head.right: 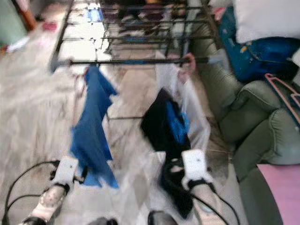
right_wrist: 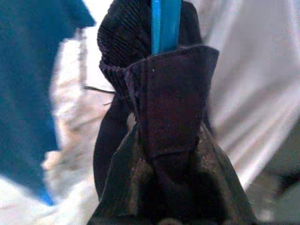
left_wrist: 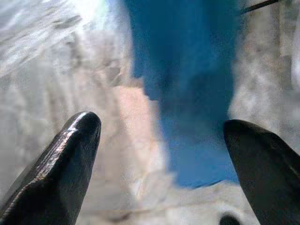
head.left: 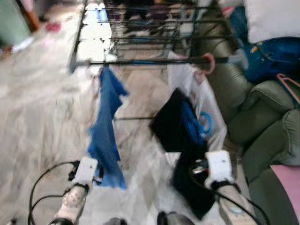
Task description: Hang hanger
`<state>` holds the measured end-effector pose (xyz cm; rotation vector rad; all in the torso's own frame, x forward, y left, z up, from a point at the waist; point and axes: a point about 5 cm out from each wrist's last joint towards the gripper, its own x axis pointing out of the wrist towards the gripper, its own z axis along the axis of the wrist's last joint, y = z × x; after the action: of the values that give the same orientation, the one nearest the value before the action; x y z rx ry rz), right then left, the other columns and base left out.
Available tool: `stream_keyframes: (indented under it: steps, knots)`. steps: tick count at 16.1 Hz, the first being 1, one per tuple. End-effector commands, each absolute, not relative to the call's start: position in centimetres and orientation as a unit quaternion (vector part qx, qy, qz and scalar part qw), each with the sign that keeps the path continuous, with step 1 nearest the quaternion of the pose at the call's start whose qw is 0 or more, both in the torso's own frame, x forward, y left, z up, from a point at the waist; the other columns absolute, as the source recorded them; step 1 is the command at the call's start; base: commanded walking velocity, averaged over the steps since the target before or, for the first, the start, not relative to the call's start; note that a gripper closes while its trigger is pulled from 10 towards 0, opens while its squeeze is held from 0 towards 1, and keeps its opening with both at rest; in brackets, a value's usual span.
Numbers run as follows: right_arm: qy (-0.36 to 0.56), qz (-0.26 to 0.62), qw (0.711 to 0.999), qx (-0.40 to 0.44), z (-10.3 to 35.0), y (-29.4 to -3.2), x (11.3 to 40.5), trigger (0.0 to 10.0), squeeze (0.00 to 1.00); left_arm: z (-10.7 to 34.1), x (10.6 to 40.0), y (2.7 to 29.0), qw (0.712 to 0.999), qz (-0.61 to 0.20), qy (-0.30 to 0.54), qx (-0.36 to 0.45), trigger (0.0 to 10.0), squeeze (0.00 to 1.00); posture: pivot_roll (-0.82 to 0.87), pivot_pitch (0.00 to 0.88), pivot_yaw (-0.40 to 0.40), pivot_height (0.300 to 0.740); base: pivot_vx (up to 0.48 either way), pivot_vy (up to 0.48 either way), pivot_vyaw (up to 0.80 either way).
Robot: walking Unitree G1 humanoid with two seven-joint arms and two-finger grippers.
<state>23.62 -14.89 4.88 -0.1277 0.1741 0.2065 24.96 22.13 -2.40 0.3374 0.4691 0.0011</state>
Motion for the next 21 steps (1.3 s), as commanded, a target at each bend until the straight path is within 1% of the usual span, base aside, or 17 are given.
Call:
stream_keyframes:
  steps: [1, 7, 8, 9, 10, 14, 17, 20, 21]
  knots:
    - [0.070, 0.124, 0.988, -0.056, 5.5, -14.2, 23.8, 10.0, 0.00, -2.5, 24.6, 23.0, 0.955, 0.021, 0.241, 0.169, 10.0, 0.00, -0.17, 0.153, 0.022, 0.740, 0.000, 0.000, 0.00]
    - [0.075, 0.134, 0.987, -0.058, 5.3, -14.1, 23.9, 10.0, 0.00, -2.6, 24.3, 23.2, 0.959, 0.042, 0.236, 0.151, 10.0, 0.00, -0.17, 0.151, 0.014, 0.740, 0.000, 0.000, 0.00]
    - [0.073, 0.135, 0.986, -0.058, 5.3, -14.0, 24.0, 10.0, 0.00, -1.6, 25.4, 22.4, 0.969, 0.036, 0.193, 0.152, 10.0, 0.00, -0.17, 0.152, 0.015, 0.740, 0.000, 0.000, 0.00]
    - [0.072, 0.135, 0.987, -0.058, 5.4, -14.0, 24.0, 10.0, 0.00, 1.8, 28.2, 19.7, 0.985, 0.019, 0.076, 0.153, 10.0, 0.00, -0.17, 0.152, 0.015, 0.740, 0.000, 0.000, 0.00]
    - [0.072, 0.134, 0.987, -0.058, 5.4, -14.0, 24.1, 10.0, 0.00, 3.3, 29.0, 18.6, 0.988, 0.012, 0.029, 0.149, 10.0, 0.00, -0.17, 0.152, 0.017, 0.740, 0.000, 0.000, 0.00]
    - [0.072, 0.129, 0.987, -0.056, 5.3, -14.0, 24.0, 10.0, 0.00, 3.3, 29.3, 18.7, 0.988, 0.008, 0.038, 0.149, 10.0, 0.00, -0.17, 0.153, 0.025, 0.740, 0.000, 0.000, 0.00]
    - [0.066, 0.124, 0.989, -0.055, 5.4, -13.9, 24.1, 10.0, 0.00, 4.1, 29.5, 18.3, 0.988, 0.013, 0.022, 0.153, 10.0, 0.00, -0.17, 0.151, 0.029, 0.740, 0.000, 0.000, 0.00]
    - [0.054, 0.117, 0.990, -0.059, 5.8, -14.2, 24.4, 10.0, 0.00, 4.6, 29.6, 18.8, 0.987, 0.027, 0.002, 0.158, 10.0, 0.00, -0.17, 0.152, 0.027, 0.740, 0.000, 0.000, 0.00]
    - [0.053, 0.116, 0.990, -0.060, 5.9, -14.3, 24.4, 10.0, 0.00, 4.8, 29.5, 19.0, 0.989, 0.032, -0.004, 0.143, 10.0, 0.09, -0.17, 0.151, 0.022, 0.740, 0.000, 0.000, 0.00]
